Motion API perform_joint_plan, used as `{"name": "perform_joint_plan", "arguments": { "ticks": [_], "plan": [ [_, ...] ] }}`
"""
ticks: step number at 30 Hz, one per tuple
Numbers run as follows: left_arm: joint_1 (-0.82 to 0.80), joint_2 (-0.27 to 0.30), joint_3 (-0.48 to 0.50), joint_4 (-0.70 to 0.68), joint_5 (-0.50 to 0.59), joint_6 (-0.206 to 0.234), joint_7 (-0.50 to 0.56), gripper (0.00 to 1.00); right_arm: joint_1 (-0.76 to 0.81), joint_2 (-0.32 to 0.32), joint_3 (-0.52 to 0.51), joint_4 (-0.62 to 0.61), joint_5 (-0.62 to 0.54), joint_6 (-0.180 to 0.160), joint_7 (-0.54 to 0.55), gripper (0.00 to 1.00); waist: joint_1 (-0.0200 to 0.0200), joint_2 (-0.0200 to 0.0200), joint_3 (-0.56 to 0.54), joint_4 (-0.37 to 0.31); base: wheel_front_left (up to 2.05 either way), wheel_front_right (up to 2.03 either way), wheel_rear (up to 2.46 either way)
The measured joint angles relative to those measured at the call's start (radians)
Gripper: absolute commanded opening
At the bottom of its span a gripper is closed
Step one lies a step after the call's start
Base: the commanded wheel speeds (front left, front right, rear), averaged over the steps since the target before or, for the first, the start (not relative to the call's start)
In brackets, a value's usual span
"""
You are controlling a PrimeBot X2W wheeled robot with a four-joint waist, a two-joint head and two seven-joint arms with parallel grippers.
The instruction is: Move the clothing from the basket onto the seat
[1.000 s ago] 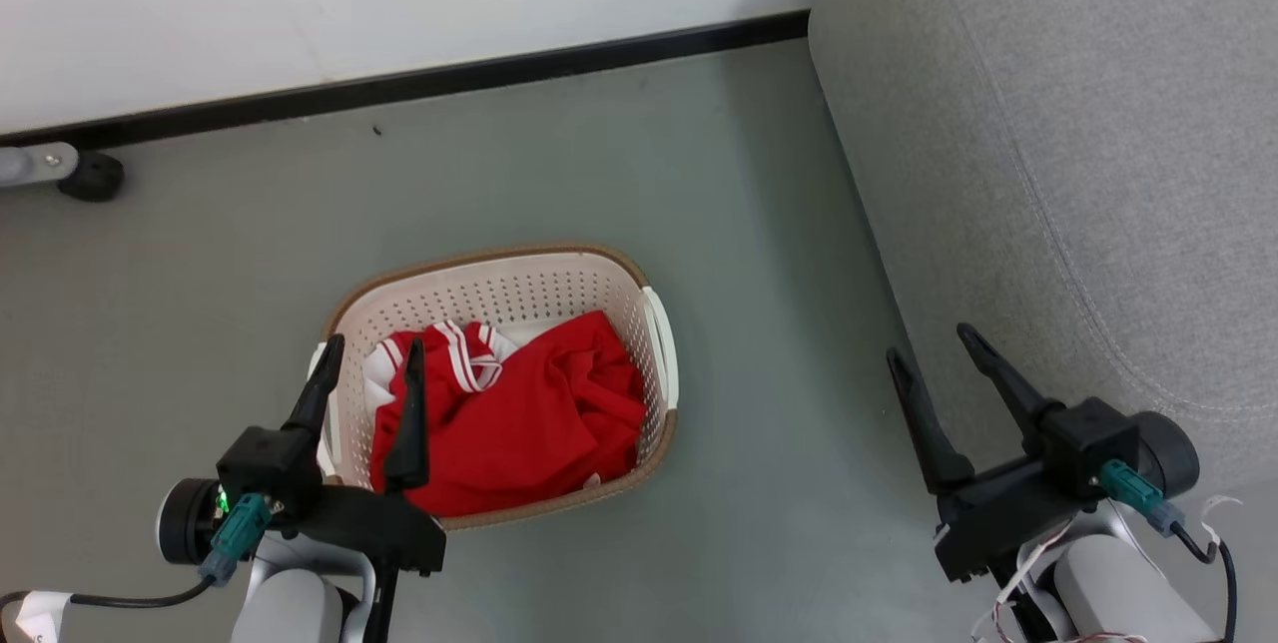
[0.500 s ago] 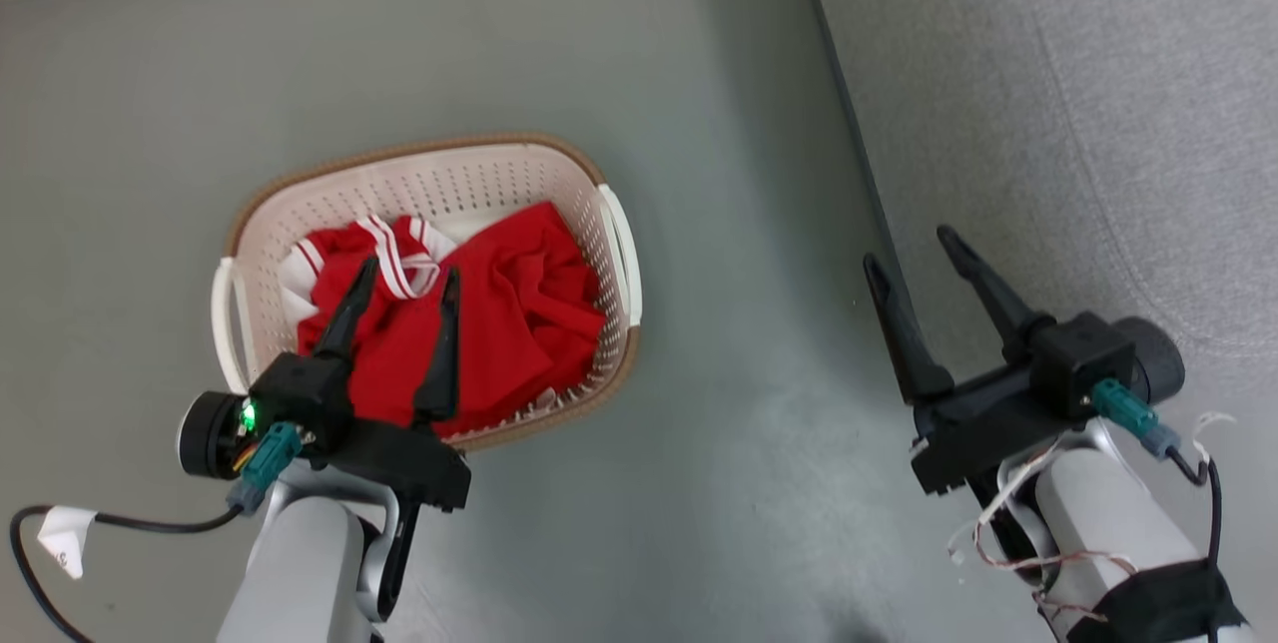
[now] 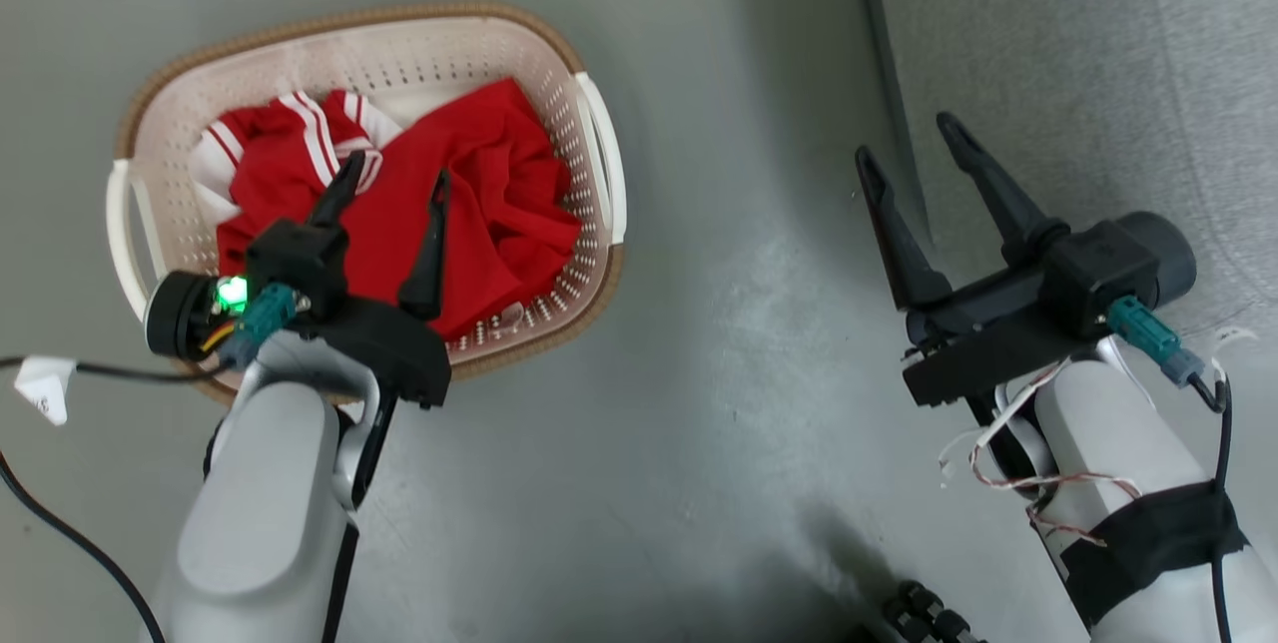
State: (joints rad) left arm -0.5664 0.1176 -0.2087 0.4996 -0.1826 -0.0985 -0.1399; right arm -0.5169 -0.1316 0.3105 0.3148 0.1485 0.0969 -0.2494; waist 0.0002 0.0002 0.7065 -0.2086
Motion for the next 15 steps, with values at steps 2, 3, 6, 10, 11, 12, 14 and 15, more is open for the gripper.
{"name": "perform_joint_plan", "arguments": {
  "ticks": [2, 3, 6, 10, 11, 12, 14, 15],
  "plan": [
    [-0.029, 0.001, 0.001, 0.016, -0.001, -0.007, 0.032, 1.0, -0.014, 0.0, -0.002, -0.006, 0.0, 0.0, 0.0, 1.0, -0.0001, 0.0, 0.03, 0.0, 0.0, 0.0, 0.0],
    [-0.042, 0.005, 0.003, 0.023, -0.001, -0.007, 0.045, 1.0, -0.022, 0.0, -0.002, -0.007, -0.001, 0.0, 0.0, 1.0, -0.0001, 0.0, 0.044, -0.001, 0.0, 0.0, 0.0],
    [-0.072, 0.016, 0.01, 0.056, -0.002, -0.007, 0.072, 1.0, -0.049, 0.003, -0.002, -0.004, -0.007, 0.004, 0.0, 1.0, 0.0, 0.0, 0.086, -0.001, 0.0, 0.0, 0.0],
    [-0.108, 0.024, 0.007, 0.117, -0.002, -0.008, 0.115, 1.0, -0.063, 0.001, -0.009, 0.015, -0.01, 0.009, 0.0, 1.0, 0.0, 0.0001, 0.137, 0.002, 0.0, 0.0, 0.0],
    [-0.113, 0.021, 0.004, 0.125, -0.002, -0.008, 0.122, 1.0, -0.063, 0.0, -0.012, 0.018, -0.01, 0.009, 0.0, 1.0, 0.0, 0.0001, 0.143, 0.004, 0.0, 0.0, 0.0],
    [-0.119, 0.022, 0.0, 0.135, -0.002, -0.009, 0.127, 1.0, -0.063, 0.0, -0.012, 0.02, -0.011, 0.009, 0.0, 1.0, 0.0, 0.0, 0.147, 0.008, 0.0, 0.0, 0.0],
    [-0.129, 0.02, -0.003, 0.151, -0.002, -0.009, 0.139, 1.0, -0.064, 0.0, -0.012, 0.023, -0.013, 0.009, 0.0, 1.0, 0.0, 0.0, 0.15, 0.017, 0.0, 0.0, 0.0],
    [-0.132, 0.023, -0.003, 0.155, -0.002, -0.009, 0.144, 1.0, -0.065, 0.001, -0.009, 0.023, -0.018, 0.009, 0.0, 1.0, -0.0002, 0.0, 0.151, 0.021, 0.0, 0.0, 0.0]
  ]
}}
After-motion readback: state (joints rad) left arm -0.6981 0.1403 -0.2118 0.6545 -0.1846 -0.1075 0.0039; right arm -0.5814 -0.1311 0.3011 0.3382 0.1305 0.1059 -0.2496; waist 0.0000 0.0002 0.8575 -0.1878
